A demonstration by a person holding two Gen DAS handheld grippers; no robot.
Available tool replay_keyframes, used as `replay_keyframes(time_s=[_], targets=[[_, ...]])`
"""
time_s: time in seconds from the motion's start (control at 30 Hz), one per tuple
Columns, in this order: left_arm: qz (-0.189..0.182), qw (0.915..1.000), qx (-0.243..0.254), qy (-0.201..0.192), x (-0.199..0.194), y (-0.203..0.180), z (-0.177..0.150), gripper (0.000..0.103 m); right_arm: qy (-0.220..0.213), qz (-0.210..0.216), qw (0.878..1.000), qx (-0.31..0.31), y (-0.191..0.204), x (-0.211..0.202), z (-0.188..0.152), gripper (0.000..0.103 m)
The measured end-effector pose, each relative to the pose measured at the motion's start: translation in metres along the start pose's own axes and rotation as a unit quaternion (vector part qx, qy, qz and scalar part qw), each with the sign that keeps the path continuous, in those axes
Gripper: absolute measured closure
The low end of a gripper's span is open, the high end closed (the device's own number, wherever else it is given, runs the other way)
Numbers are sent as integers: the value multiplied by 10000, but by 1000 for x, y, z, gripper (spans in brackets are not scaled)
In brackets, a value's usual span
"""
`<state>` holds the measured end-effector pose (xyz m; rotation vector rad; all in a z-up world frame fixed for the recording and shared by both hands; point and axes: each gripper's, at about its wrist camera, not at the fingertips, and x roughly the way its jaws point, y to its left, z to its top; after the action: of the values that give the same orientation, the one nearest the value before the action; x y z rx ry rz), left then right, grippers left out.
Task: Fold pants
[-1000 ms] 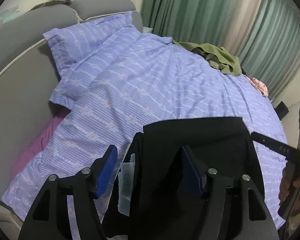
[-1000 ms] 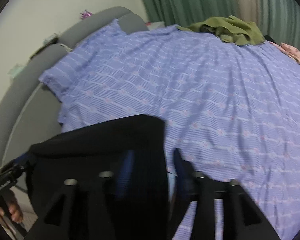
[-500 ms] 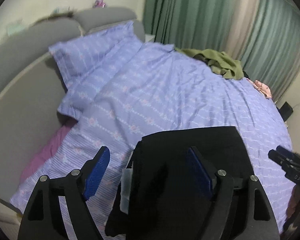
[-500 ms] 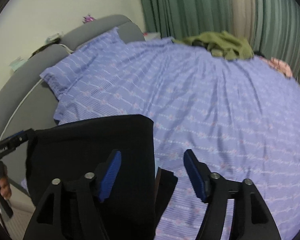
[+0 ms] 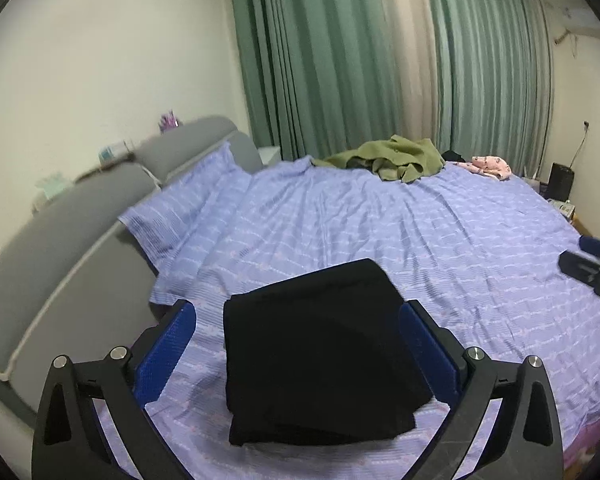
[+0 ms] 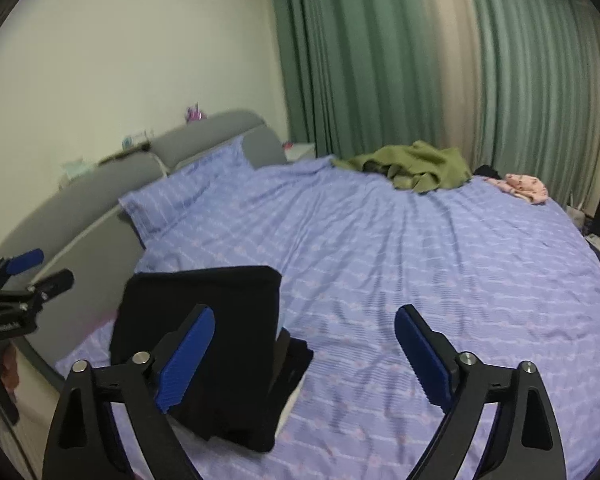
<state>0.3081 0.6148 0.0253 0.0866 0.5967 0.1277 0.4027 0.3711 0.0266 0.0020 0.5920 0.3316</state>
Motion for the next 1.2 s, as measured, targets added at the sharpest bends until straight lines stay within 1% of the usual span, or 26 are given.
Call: replay_keyframes(time_s=[0.13, 0.23, 0.3, 0.4, 0.43, 0.57, 0.7, 0.8, 0.9, 1.03, 1.2], targets=[[-37, 9995, 144, -268, -48, -41, -15, 0, -187, -124, 9997, 23, -22, -62, -20, 8], [65, 9983, 311, -481, -84, -72, -29, 0, -222, -270, 9994, 32, -36, -100, -38, 8], [143, 9970, 449, -611, -110, -96, -39, 0, -253, -285, 9992, 76, -47, -127, -51, 8], [112, 9953, 643, -710, -144, -127, -55, 0, -283, -329, 9990, 109, -63, -166, -72, 8], [83, 9954, 641, -710, -152, -135, -58, 0, -286, -383, 9988, 110, -68, -178, -79, 8], [-289, 9963, 520, -624, -185, -169, -73, 0, -258, -406, 9986, 202, -90, -223, -106, 8], [-325, 9962, 536, -610, -213, -196, -87, 0, -237, -561, 9979, 204, -108, -260, -127, 8], [-402, 9964, 494, -557, -227, -207, -95, 0, -267, -717, 9969, 158, -121, -285, -138, 8], [-540, 9966, 388, -482, -245, -220, -104, 0, -348, -913, 9952, 93, -127, -306, -144, 8], [-704, 9966, 232, -364, -257, -231, -110, 0, -403, -939, 9947, 130, -136, -331, -154, 8], [-814, 9963, 101, -265, -266, -245, -113, 0, -421, -1000, 9940, 101, -144, -347, -162, 8]])
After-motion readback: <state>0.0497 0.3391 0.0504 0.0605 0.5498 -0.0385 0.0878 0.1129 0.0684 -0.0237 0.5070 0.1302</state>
